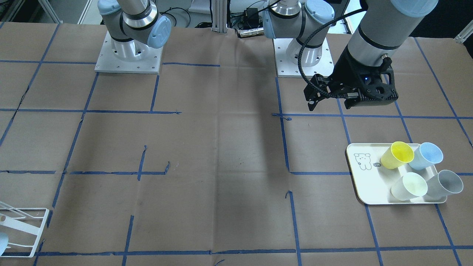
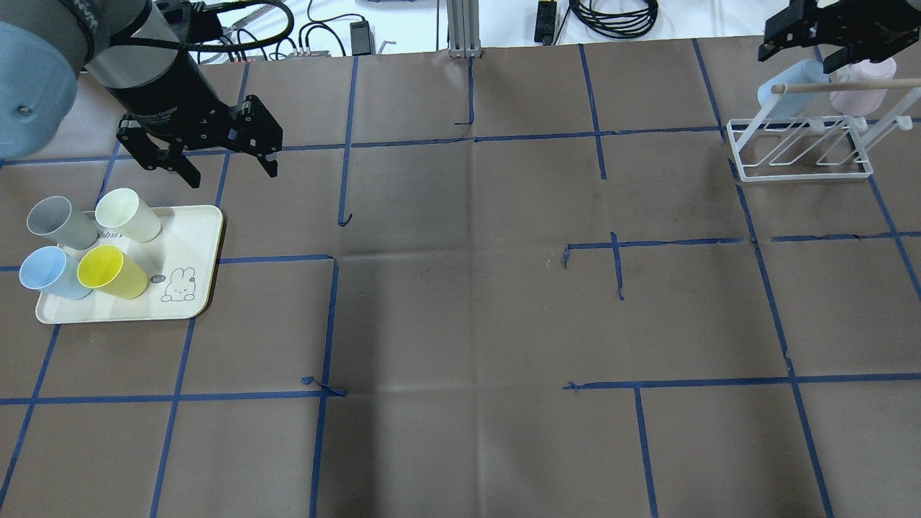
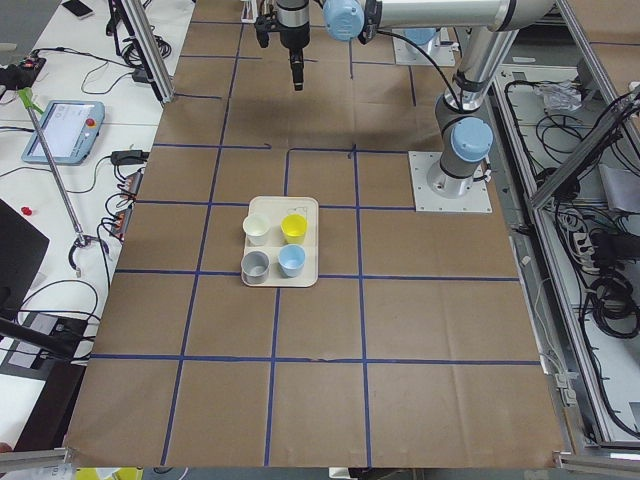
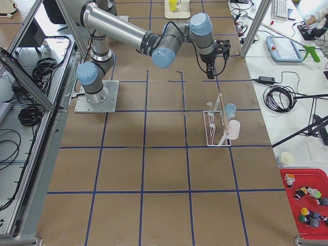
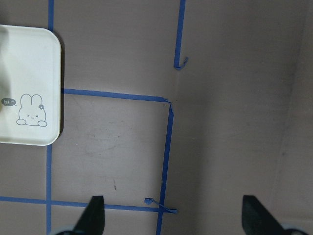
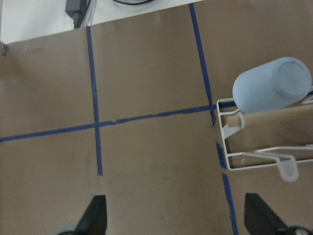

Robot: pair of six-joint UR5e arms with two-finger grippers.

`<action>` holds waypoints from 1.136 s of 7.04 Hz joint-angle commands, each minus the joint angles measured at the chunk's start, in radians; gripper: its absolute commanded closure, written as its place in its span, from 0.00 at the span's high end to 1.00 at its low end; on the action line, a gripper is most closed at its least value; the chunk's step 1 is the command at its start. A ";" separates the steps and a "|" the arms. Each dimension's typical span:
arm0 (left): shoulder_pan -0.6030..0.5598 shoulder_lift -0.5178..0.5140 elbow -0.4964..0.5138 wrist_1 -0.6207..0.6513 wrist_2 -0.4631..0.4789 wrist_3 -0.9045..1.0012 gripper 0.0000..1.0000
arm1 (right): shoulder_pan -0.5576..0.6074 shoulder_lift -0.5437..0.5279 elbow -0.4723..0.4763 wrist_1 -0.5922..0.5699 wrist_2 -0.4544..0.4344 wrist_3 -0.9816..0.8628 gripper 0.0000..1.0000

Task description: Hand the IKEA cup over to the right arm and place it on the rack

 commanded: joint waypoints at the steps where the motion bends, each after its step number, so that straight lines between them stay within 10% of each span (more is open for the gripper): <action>1: 0.000 0.002 0.000 0.000 -0.002 0.001 0.99 | 0.083 -0.096 -0.001 0.249 -0.042 0.011 1.00; 8: -0.002 0.001 0.000 0.000 -0.002 0.001 0.99 | 0.354 -0.282 0.016 0.580 -0.146 0.160 1.00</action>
